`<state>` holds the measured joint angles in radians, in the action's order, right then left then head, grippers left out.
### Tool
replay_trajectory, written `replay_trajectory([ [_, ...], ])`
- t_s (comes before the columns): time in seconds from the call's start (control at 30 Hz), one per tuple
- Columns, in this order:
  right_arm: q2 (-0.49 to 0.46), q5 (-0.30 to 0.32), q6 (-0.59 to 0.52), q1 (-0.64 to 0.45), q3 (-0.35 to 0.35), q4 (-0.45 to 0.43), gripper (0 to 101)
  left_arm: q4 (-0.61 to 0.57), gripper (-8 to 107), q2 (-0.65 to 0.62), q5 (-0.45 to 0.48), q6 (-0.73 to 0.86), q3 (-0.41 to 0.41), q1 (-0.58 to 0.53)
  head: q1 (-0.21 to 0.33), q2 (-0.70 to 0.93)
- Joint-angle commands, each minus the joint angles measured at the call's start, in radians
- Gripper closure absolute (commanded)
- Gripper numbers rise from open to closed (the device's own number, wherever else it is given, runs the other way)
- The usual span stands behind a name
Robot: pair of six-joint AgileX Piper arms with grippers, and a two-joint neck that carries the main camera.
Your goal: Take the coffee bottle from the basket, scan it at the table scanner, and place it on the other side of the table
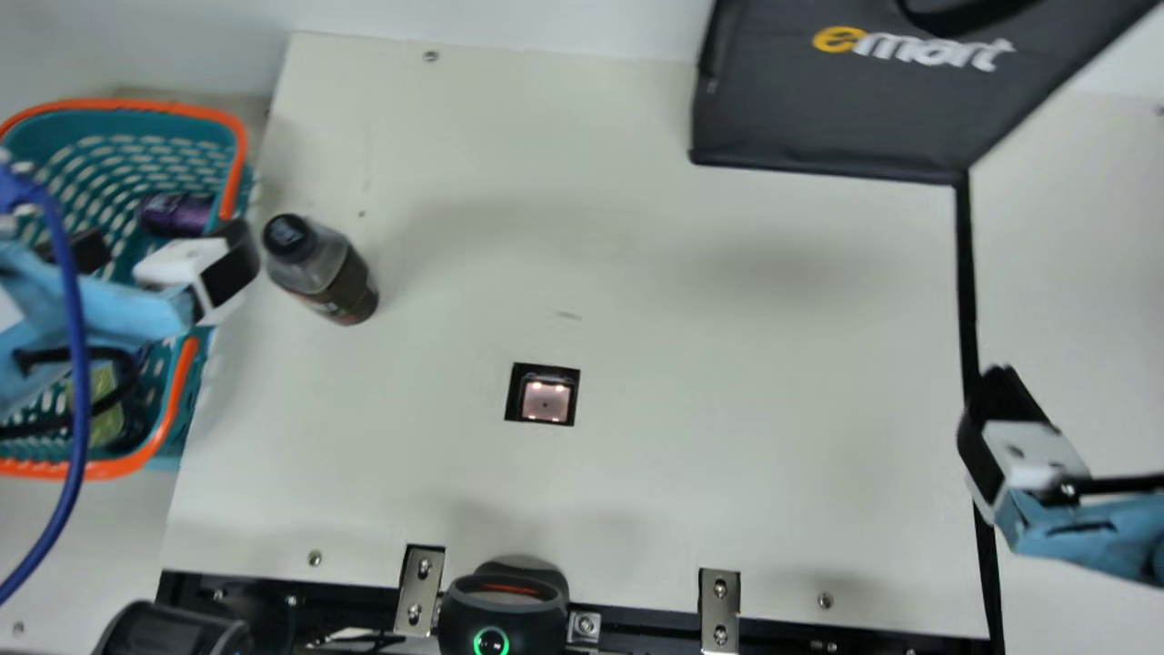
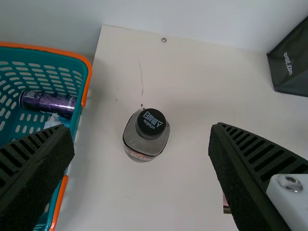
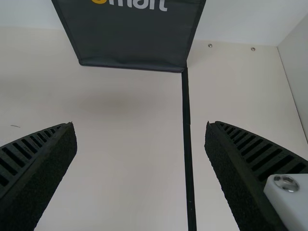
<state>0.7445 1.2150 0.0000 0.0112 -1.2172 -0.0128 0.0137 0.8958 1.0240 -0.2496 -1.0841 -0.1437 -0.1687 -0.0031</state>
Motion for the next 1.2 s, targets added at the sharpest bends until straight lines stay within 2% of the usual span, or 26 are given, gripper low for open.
replay_trajectory([
  [0.0, 0.000, 0.000, 0.000, 0.000, 0.000, 0.000, 6, 0.000, 9, 0.000, 0.000, 0.000, 0.000, 0.000, 0.030, -0.025],
  [0.27, 0.000, 0.000, 0.000, 0.000, 0.000, 0.000, 6, 0.000, 9, 0.027, -0.008, 0.013, -0.002, 0.008, 0.030, -0.025],
  [0.57, 0.000, 0.000, 0.000, 0.000, 0.000, 0.000, 6, 0.004, 9, 0.124, -0.042, -0.002, -0.002, -0.009, 0.030, -0.025],
  [1.17, 0.000, -0.002, 0.000, 0.000, 0.000, 0.000, 6, 0.010, 9, 0.303, -0.176, 0.058, 0.046, -0.027, 0.030, -0.025],
])
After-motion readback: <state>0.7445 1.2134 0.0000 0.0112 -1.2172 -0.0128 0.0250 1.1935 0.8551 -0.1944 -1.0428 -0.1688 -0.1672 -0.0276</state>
